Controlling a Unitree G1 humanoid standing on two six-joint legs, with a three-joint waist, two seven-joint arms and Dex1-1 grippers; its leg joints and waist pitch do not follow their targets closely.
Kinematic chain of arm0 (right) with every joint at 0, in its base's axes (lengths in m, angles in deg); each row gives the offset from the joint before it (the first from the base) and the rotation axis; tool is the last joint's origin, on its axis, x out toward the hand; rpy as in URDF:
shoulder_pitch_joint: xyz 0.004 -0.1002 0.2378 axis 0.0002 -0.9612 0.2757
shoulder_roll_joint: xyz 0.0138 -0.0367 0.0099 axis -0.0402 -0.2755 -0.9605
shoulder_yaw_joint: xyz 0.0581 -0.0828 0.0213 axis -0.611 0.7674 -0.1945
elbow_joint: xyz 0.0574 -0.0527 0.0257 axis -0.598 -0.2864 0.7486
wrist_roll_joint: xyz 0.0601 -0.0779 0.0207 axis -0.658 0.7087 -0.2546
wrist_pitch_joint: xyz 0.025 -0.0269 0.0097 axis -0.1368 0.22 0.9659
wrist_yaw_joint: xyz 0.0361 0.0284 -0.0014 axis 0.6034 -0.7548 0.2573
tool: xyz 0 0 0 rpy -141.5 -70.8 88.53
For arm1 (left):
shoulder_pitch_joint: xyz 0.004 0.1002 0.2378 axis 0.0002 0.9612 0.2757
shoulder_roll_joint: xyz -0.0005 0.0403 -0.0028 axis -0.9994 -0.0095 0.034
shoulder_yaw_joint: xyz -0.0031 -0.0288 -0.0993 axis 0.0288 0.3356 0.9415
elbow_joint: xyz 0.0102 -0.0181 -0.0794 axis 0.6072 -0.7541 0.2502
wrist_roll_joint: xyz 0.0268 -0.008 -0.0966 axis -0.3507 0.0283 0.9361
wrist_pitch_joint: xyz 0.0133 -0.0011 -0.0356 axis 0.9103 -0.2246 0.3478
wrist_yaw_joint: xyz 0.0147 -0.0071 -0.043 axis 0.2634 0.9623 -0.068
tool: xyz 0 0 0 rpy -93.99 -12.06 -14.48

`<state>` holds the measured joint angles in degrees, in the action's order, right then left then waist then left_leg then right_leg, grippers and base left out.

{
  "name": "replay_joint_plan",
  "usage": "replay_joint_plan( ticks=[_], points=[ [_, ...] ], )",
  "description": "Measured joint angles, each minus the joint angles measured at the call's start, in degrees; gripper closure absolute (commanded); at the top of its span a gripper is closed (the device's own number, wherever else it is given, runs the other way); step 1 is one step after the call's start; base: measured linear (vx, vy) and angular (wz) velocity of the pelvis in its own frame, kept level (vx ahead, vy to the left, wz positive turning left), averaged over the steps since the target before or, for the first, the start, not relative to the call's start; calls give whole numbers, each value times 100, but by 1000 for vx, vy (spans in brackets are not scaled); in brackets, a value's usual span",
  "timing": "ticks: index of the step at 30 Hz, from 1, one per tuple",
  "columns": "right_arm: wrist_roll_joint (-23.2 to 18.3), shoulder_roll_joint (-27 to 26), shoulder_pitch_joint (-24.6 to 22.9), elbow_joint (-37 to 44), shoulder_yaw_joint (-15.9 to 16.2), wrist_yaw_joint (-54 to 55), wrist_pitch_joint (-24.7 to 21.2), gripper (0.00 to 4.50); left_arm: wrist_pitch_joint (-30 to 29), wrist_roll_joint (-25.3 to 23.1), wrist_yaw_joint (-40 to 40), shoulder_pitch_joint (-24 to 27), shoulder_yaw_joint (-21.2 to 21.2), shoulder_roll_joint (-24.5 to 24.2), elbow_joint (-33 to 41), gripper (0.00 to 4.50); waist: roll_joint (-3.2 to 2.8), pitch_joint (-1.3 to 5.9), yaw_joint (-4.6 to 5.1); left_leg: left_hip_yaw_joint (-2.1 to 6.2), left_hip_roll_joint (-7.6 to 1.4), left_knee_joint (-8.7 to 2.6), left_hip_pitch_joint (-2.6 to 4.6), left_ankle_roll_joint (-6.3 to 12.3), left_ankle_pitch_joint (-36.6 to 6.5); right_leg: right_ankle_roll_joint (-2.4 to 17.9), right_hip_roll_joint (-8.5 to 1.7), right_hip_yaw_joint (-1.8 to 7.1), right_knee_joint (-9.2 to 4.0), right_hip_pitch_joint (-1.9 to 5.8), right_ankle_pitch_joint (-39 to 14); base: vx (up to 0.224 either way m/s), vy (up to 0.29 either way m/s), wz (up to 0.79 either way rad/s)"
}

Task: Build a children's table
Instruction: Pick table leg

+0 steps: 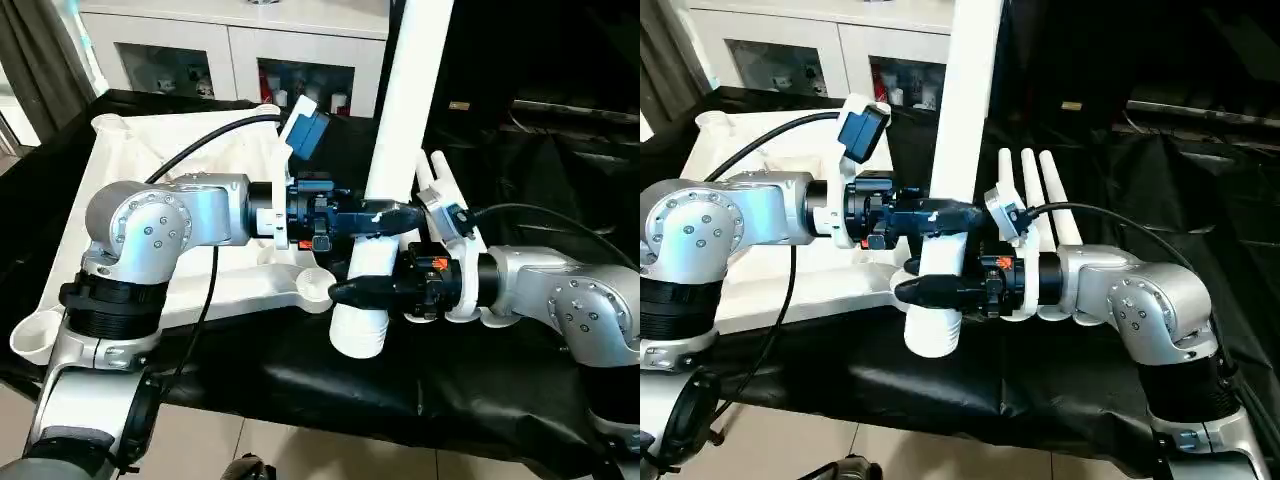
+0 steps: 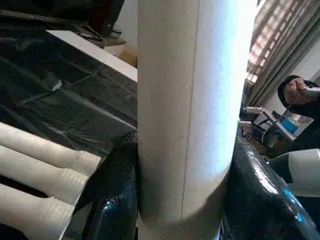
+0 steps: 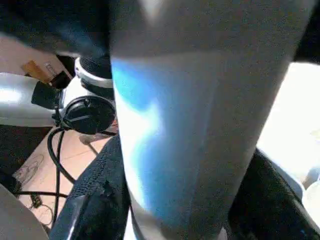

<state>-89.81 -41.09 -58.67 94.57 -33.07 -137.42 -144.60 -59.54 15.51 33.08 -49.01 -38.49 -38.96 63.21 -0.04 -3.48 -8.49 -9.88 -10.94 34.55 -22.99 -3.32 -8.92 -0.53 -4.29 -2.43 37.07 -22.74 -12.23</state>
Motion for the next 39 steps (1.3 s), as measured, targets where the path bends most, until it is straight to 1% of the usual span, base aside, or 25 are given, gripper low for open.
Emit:
replay_joint_plan(
  ticks=[3,13,17,18,19,20,22,24,27,33,34,36,38,39],
  points=[
    [-1,0,0,0,0,0,0,259,0,0,3,0,2,0,0,259,0,0,-1,0,0,0,0,0,0,0,0,0,0,0,0,0,0,0],
    [-3,0,0,0,-1,6,0,260,18,-6,4,0,2,-2,-1,259,0,0,-1,0,0,1,0,0,0,0,0,0,0,0,0,0,0,0],
    [-2,13,1,-3,-49,23,17,260,130,-76,70,2,0,67,-1,259,0,0,-9,0,0,2,0,0,0,0,0,0,0,1,1,0,0,0],
    [-2,21,1,-3,-68,24,17,260,128,-62,107,1,24,109,-26,224,-1,0,-11,0,0,2,0,0,0,0,0,0,0,2,1,0,0,0],
    [-3,30,1,-5,-82,24,16,260,119,-40,135,1,50,152,-51,203,-1,1,-12,0,0,3,0,0,0,0,0,0,0,2,1,0,0,0],
    [-4,29,1,-5,-101,26,16,260,99,3,163,1,101,192,-89,189,-1,1,-11,0,0,4,0,0,0,0,0,0,1,2,2,0,0,0],
    [-17,24,1,-3,-109,26,22,260,94,52,233,1,181,255,-132,180,-2,1,-13,1,0,4,0,0,0,1,0,-1,1,2,2,0,0,0],
    [-13,28,-35,-3,-50,25,0,260,240,65,314,0,412,310,-139,155,-3,2,-5,1,-1,4,0,1,0,1,0,-1,1,2,2,0,0,0],
    [-12,28,-101,-5,-26,25,-5,260,543,63,485,0,705,444,-146,134,-8,5,-9,1,-1,4,-1,1,0,1,0,-1,0,3,2,0,0,0],
    [-12,27,-102,-4,-25,27,-5,260,931,173,726,0,1115,702,-180,129,-9,6,-14,2,-1,11,-1,3,1,1,-1,-1,0,6,5,0,0,0],
    [-10,25,-104,-2,-25,37,-2,260,1054,233,804,0,1253,772,-182,129,-12,7,-12,3,-1,12,-1,3,1,2,-1,-1,0,7,6,0,0,0],
    [6,1,-142,2,-27,131,44,260,1276,433,1017,-1,1685,858,-187,129,-22,14,-4,4,-1,13,0,3,1,2,0,-2,0,8,7,0,0,0],
    [135,-109,-186,5,-90,391,240,260,1380,694,1268,-1,2150,837,-214,129,-40,23,30,4,-2,13,0,2,1,2,1,-2,1,5,8,0,0,0],
    [246,-145,-208,9,-149,542,385,260,1429,770,1377,2,2365,782,-215,129,-56,27,33,5,-2,13,0,2,1,2,1,-4,1,6,8,0,0,0]
  ],
)
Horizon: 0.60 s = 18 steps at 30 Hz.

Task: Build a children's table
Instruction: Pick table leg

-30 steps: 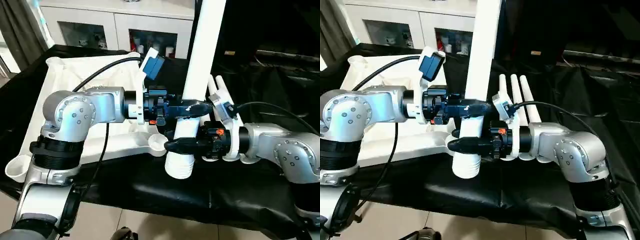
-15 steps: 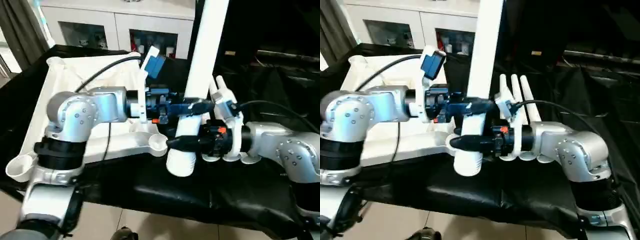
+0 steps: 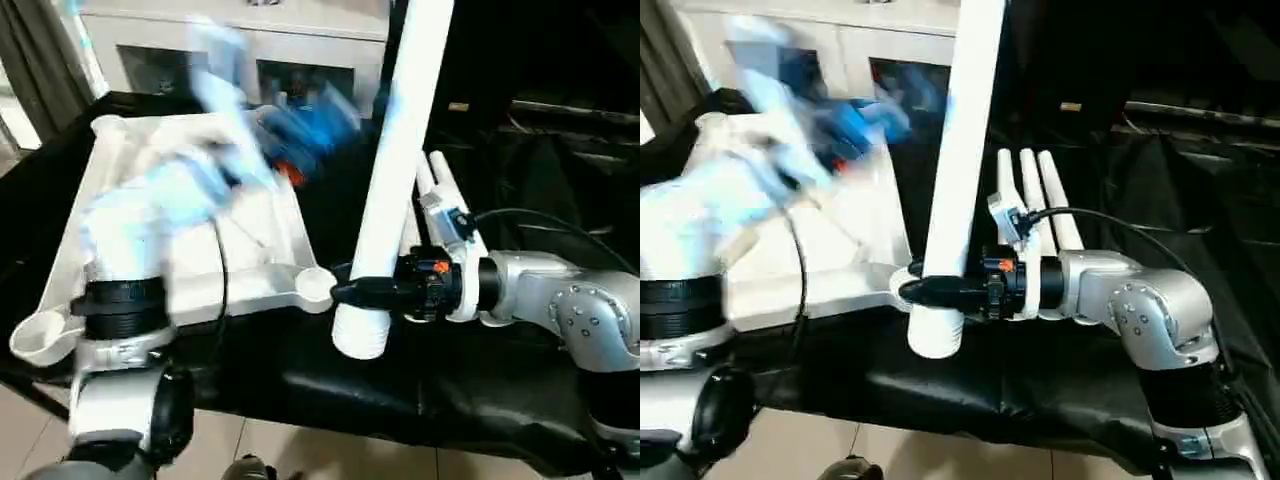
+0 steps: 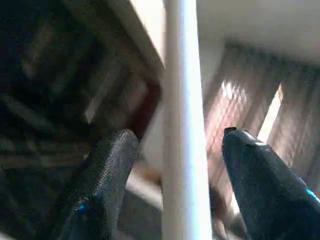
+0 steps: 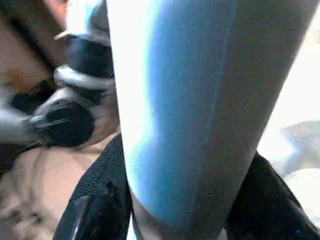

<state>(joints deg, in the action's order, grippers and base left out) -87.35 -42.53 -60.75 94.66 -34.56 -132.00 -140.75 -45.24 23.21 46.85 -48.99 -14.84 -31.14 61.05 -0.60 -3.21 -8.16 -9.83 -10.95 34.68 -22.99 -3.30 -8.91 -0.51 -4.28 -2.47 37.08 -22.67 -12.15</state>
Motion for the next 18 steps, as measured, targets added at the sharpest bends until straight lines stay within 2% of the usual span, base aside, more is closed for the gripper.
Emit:
replay_joint_plan(
  ticks=[2,4,6,7,8,10,12,14,16,18],
  points=[
    [319,-130,-1,8,-119,445,326,260,40,-109,92,219,63,-285,369,129,-18,6,16,0,0,-3,0,0,0,-1,0,2,-3,-1,0,0,0,0],
    [621,-220,-19,14,-275,876,574,260,28,-464,72,550,-131,-609,819,129,-21,9,21,0,0,-4,1,0,-1,-2,0,1,-5,-1,-1,0,0,0],
    [1016,-328,-35,20,-310,1369,862,260,49,-1062,19,1020,-611,-987,1265,129,-20,10,-8,1,0,-7,2,-2,1,-5,0,-2,-5,1,-3,0,0,0],
    [1190,-379,-61,26,-284,1539,1011,260,132,-1380,19,1212,-899,-1102,1416,129,1,8,-10,-4,-1,-13,0,-8,5,-7,-3,0,-6,0,-4,0,0,0],
    [1386,-492,-197,49,-294,1781,1258,260,307,-1808,31,1467,-1373,-1335,1609,129,37,18,-23,-4,-3,-20,3,-12,7,-16,-4,-3,-5,0,-10,0,0,0],
    [1573,-591,-324,49,-287,2028,1448,260,573,-2297,84,1724,-1883,-1472,1689,129,68,13,-23,-5,-3,-18,1,-13,8,-23,-3,-1,-6,-1,-10,0,0,0],
    [1822,-811,-468,88,-273,2380,1707,260,1232,-3227,199,1964,-2717,-1915,1658,129,82,12,10,-9,-1,-18,0,-14,8,-59,-3,8,-9,-4,-17,0,0,0],
    [2073,-1051,-520,85,-263,2740,1956,260,1863,-4014,206,2210,-3229,-2073,1370,129,84,12,34,-12,0,-19,2,-15,9,-72,-3,15,-8,-10,-15,0,0,0],
    [2232,-1134,-520,79,-220,2950,2120,260,2094,-4352,202,2386,-3485,-2087,1112,129,102,3,65,-13,-1,-21,0,-20,12,-74,-2,16,-6,-17,-13,0,0,0],
    [2404,-1242,-475,-61,-151,3144,2305,260,2129,-4392,107,2485,-3487,-2122,973,129,152,-5,132,-13,-2,-26,0,-25,15,-72,-1,14,-5,-20,-12,0,0,0]
  ],
)
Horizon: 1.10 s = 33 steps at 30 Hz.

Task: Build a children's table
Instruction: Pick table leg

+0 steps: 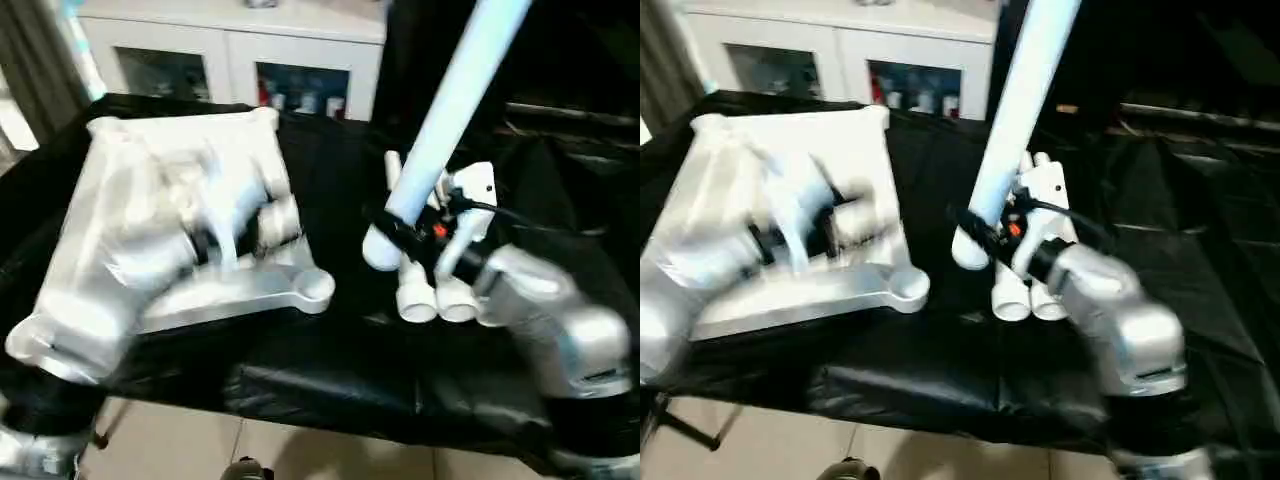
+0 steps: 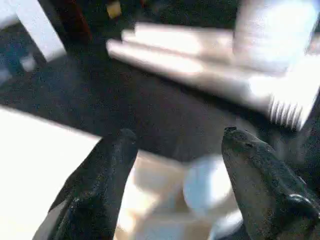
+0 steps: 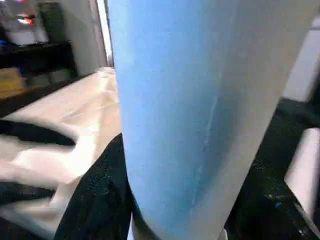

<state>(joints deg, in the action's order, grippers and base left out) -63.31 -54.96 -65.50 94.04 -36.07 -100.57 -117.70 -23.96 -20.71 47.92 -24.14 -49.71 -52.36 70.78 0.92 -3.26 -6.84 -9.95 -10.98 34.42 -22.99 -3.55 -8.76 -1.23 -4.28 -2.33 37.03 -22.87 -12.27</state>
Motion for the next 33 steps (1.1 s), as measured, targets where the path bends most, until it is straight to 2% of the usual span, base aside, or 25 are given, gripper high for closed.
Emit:
replay_joint_plan(
  ticks=[1,2,3,4,5,7,10,12,14,18,21,27,32,33],
  points=[
    [116,-132,125,-293,37,105,173,260,16,60,-87,-1,85,-33,-82,103,23,-10,30,0,1,-7,2,-10,6,3,0,0,3,-6,2,0,0,0],
    [183,-286,272,-650,35,233,327,260,20,87,-136,-22,165,-73,-159,96,68,-36,63,0,3,-17,-2,-17,10,11,0,1,3,-19,9,0,0,0],
    [189,-313,288,-724,32,257,357,260,23,87,-140,-23,177,-81,-167,96,77,-42,71,0,4,-19,-1,-17,10,11,0,2,2,-20,10,0,0,0],
    [239,-400,312,-1015,35,333,435,260,28,89,-153,-18,196,-105,-216,91,119,-68,91,3,3,-20,-2,-17,10,11,0,-1,2,-21,12,0,0,0],
    [298,-418,312,-1137,65,328,446,260,29,91,-147,-6,216,-91,-234,60,137,-88,91,3,4,-20,-8,-17,10,11,0,0,-4,-23,12,0,0,0],
    [353,-434,300,-1152,115,304,457,260,102,69,6,46,296,37,-259,52,146,-112,91,-1,10,-20,-16,-12,7,15,-5,7,-8,-25,14,0,0,0],
    [437,-473,220,-1013,143,409,518,260,279,-188,681,265,537,401,-257,49,110,-145,103,-3,9,-23,-20,8,-6,34,-3,5,-28,-23,25,0,0,0],
    [677,-472,-33,-887,174,697,664,260,502,-333,1329,548,846,827,-228,49,92,-147,103,-4,7,-35,-19,13,-9,37,-1,-1,-41,-20,19,0,0,0],
    [718,-538,-339,-704,50,913,657,260,688,-395,1822,884,1045,1129,-114,49,86,-151,108,-4,7,-49,-19,16,-12,38,0,-4,-54,-20,17,0,0,0],
    [715,-395,-1012,244,-160,1100,186,260,633,-383,2492,1613,1266,1697,494,49,-30,-128,100,-3,5,-52,-17,31,-21,36,4,-10,-83,-1,19,0,0,0],
    [798,-344,-1283,722,-151,1132,188,260,635,-490,2735,1799,1246,1853,863,49,-49,-115,101,0,-2,-53,1,22,-16,34,11,-10,-79,10,24,0,0,0],
    [791,-375,-1393,993,-159,1226,205,260,785,-668,3065,2044,1231,2188,1068,49,-43,-87,169,-3,4,-42,12,20,-14,-14,9,9,-84,18,38,0,0,0],
    [776,-394,-1389,1054,34,998,245,260,769,-668,3167,1711,1284,2248,1071,49,-12,-76,176,-2,6,-42,8,20,-15,-21,9,11,-86,13,49,0,0,0],
    [757,-377,-1389,1054,101,902,247,260,754,-663,3166,1650,1308,2249,1073,49,7,-80,171,44,30,-45,-35,22,-15,-26,-15,-41,-92,40,46,0,0,0]
  ],
)
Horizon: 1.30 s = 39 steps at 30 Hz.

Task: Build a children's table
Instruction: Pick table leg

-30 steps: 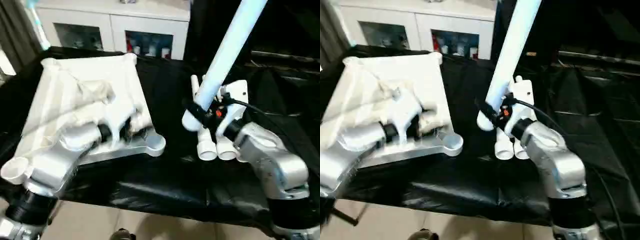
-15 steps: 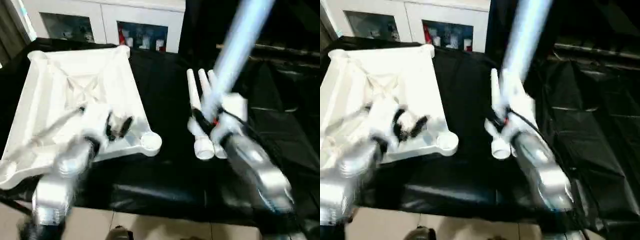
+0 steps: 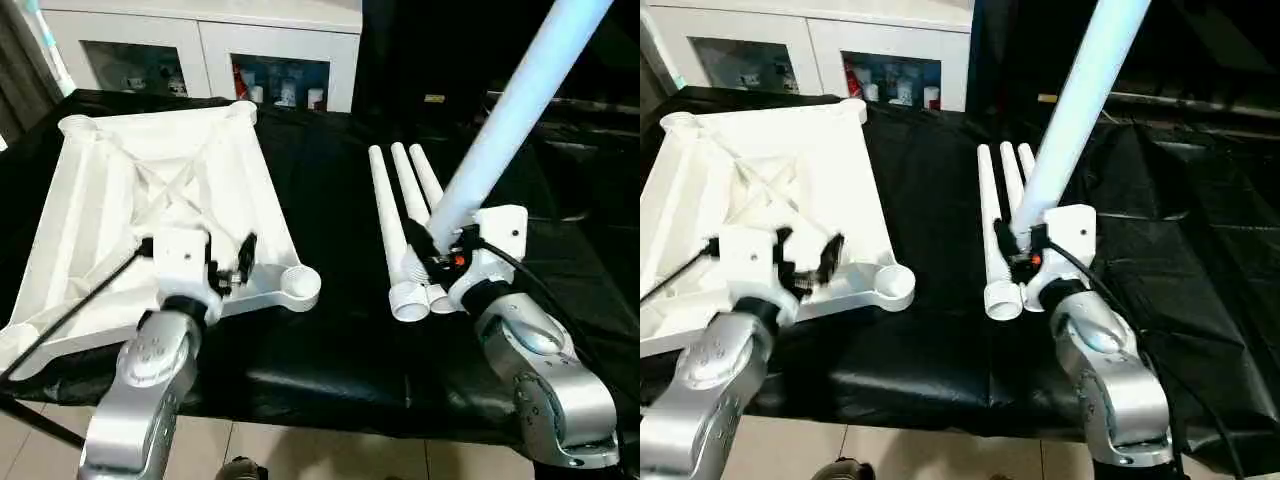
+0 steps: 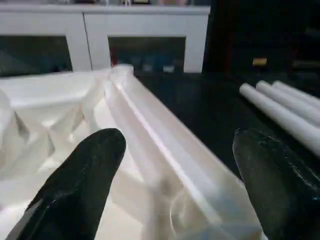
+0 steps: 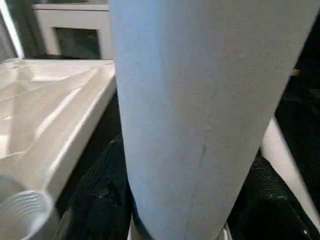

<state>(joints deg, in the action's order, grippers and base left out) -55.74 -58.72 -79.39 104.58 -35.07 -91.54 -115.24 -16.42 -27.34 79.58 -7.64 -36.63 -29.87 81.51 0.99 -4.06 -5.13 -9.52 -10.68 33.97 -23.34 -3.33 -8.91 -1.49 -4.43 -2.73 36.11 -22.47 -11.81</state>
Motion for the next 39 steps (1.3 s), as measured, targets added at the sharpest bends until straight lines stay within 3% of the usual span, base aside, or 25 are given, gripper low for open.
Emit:
replay_joint_plan(
  ticks=[1,2,3,5,7,8,9,10,12,13,15,16,17,18,20,21,22,23,24,25,27,30,33,39],
  points=[
    [-27,25,-5,0,44,-101,3,260,-2,3,-3,-63,5,1,2,49,7,-9,35,99,42,-5,-11,1,-1,-8,-31,-90,-30,43,-12,-6,4,24],
    [-32,78,-4,0,112,-199,15,260,-3,5,-13,-89,5,12,19,49,14,-9,63,213,73,-17,-18,9,-6,-9,-101,-271,-105,131,-15,30,4,41],
    [-33,95,-3,0,153,-246,24,260,-3,3,-14,-82,12,10,30,49,8,-9,59,278,76,-16,-17,13,-8,-11,-114,-366,-158,206,-26,30,4,41],
    [-35,158,-1,-4,267,-431,83,260,-8,-3,-13,-25,65,-2,37,49,-25,-31,78,417,77,-5,-5,31,-21,-28,-132,-620,-326,457,-65,65,13,50],
    [-34,219,-1,-5,356,-571,98,260,-11,-5,-13,60,120,-26,49,49,-38,-47,68,471,78,-3,21,43,-29,-42,-134,-733,-404,642,-173,87,19,57],
    [-35,230,-2,-5,380,-612,111,260,-23,-7,-12,74,141,-36,49,49,-37,-51,63,474,83,0,27,55,-36,-58,-134,-743,-433,717,-196,107,-4,51],
    [-41,220,13,-14,416,-659,119,260,-36,-13,-9,111,171,-47,73,49,-21,-70,48,399,47,-4,138,76,-54,-59,-93,-618,-421,721,-268,107,-4,51],
    [-60,207,20,-14,440,-706,123,260,-55,-29,-4,141,198,-57,89,49,-27,-77,15,368,71,-8,200,102,-88,-29,-72,-503,-371,753,-337,135,2,25],
    [-117,186,22,-16,448,-741,123,260,-91,-61,0,155,264,-106,132,49,13,-73,24,314,179,-10,314,124,-190,118,-61,-258,-187,744,-461,113,16,6],
    [-138,191,18,-16,441,-741,124,260,-93,-62,0,155,274,-103,150,49,52,-52,65,294,208,-10,356,129,-226,126,-71,-197,-130,742,-511,146,-5,1],
    [-149,249,7,-17,419,-761,140,260,-95,-63,-3,153,242,-55,180,49,93,-7,148,253,221,-23,376,109,-278,-60,-78,-120,-135,771,-559,168,-30,-2],
    [-149,313,-44,-22,377,-780,161,260,-103,-72,-10,149,169,-17,180,49,47,31,125,246,221,17,280,184,-283,-99,-44,-122,-175,798,-563,153,-27,2],
    [-147,357,-118,-44,305,-784,185,260,-109,-71,-31,140,24,4,190,49,26,56,95,248,191,57,240,257,-327,-127,-18,-121,-209,796,-551,167,-14,4],
    [-147,390,-157,-91,235,-787,191,260,-116,-78,-64,130,-71,1,204,49,-14,96,79,296,175,127,141,265,-352,-144,25,-116,-205,764,-560,167,-14,4],
    [-154,390,-146,-128,177,-790,191,260,-136,-88,-94,114,-52,-57,198,49,-30,126,76,401,155,218,79,183,-366,-158,88,-96,-33,629,-574,75,-17,2],
    [-166,284,-118,-155,238,-812,191,260,-179,-100,-99,139,15,-122,169,49,-3,140,85,578,203,281,73,141,-394,-202,85,43,364,324,-541,87,-41,-10],
    [-193,230,-110,-155,275,-849,188,260,-202,-99,-110,152,103,-127,158,49,33,162,99,757,292,288,100,137,-391,-265,14,155,440,198,-490,48,-43,-28],
    [-230,235,-85,-122,278,-861,189,260,-210,-91,-145,144,177,-158,154,49,109,191,156,852,441,320,85,131,-392,-324,-122,329,173,95,-381,-109,12,-34],
    [-251,285,-116,-84,210,-863,200,260,-208,-90,-177,115,168,-170,146,49,109,209,198,818,479,373,36,130,-396,-381,-197,366,171,71,-365,-118,28,-21],
    [-257,329,-198,-88,122,-858,198,260,-207,-88,-220,98,110,-130,150,49,89,211,219,721,456,326,43,123,-405,-378,-200,360,174,72,-363,-125,28,3],
    [-256,382,-249,-118,35,-851,189,260,-226,-78,-282,104,-74,-93,159,49,66,196,226,589,307,186,87,-36,-354,-326,-163,314,87,74,-248,-103,-14,4],
    [-250,359,-249,-111,150,-857,210,260,-301,-45,-268,107,-30,-86,161,49,30,172,198,546,176,175,134,-164,-289,-214,-94,252,-12,166,-150,-106,-18,-2],
    [-226,279,-248,-108,235,-855,249,260,-354,-41,-261,107,27,-88,173,49,30,166,157,436,74,178,141,-170,-280,-212,-97,209,-17,172,-143,-121,-12,0],
    [-250,164,-239,-116,221,-836,248,260,-371,-55,-243,107,75,-77,178,49,24,162,120,378,35,149,138,-170,-280,-206,-96,205,-14,157,-138,-79,-14,4]
  ],
)
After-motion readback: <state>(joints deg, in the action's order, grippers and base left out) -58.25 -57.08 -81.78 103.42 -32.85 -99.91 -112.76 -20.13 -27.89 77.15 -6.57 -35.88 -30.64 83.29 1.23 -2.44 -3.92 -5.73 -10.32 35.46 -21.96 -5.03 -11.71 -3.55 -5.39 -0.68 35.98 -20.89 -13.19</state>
